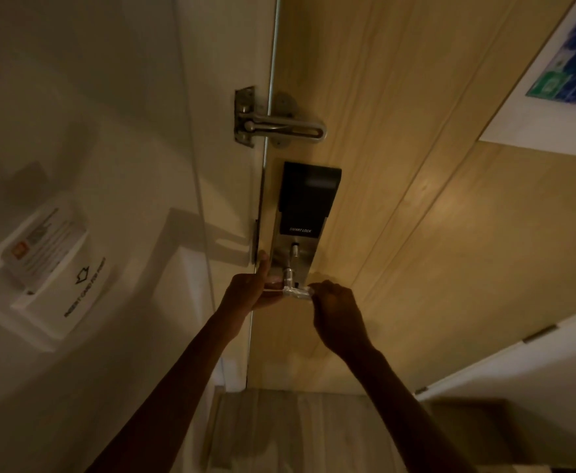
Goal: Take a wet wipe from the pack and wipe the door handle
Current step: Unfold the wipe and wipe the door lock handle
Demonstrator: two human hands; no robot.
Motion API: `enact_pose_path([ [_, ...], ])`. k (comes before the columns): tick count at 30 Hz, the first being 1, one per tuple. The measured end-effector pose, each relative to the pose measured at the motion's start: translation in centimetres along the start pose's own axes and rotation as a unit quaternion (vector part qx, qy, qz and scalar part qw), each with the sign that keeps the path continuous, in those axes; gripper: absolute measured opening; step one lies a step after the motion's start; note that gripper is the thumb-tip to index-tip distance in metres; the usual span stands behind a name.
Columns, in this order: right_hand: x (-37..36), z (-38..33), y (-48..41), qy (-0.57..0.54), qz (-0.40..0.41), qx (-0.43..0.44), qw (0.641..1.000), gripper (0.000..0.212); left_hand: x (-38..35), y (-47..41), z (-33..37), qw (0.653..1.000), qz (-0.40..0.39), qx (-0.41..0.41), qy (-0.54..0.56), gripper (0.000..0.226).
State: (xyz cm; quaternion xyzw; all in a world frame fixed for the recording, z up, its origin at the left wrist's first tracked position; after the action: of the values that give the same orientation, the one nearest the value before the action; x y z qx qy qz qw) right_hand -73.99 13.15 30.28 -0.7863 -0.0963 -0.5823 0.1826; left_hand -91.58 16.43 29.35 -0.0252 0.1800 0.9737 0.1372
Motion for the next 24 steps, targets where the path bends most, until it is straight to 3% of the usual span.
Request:
enact_pose_path([
  [6, 2.0, 3.6, 0.4, 0.017, -0.052, -0.046, 0.997, 0.019, -0.2, -0.1, 0.2, 1.0, 0.008, 0.006, 0.028, 0.064],
  [14, 1.3, 3.4, -1.8, -0.154, -0.178, -0.071, 0.969, 0.03, 0.2, 0.2, -0.8, 0.998, -0.029, -0.012, 0.056, 0.077],
  [20, 3.2, 5.1, -1.3, -0.204, -0.187, -0.009, 0.961, 0.035, 0.0, 0.8, -0.7, 0.996, -0.049, -0.03, 0.074, 0.084],
  [24, 4.2, 5.0, -2.3, -0.15, -0.165, 0.089, 0.971, 0.035, -0.4, 1.0, -0.3, 0.995, -0.042, -0.032, 0.088, 0.082],
])
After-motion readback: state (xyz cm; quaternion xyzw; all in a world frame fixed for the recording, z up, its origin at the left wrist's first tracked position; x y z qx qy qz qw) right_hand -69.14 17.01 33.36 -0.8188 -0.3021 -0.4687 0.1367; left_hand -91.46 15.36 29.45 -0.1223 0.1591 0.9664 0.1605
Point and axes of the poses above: each hand's wrist, its own y-axis away from the middle knuckle, its own x-axis out of the back of the hand, z = x × y, the point moved 3 cm from there along -y, towards the middle knuckle, and after that the axes turned 13 degrees about -z, right-handed, at the moved point
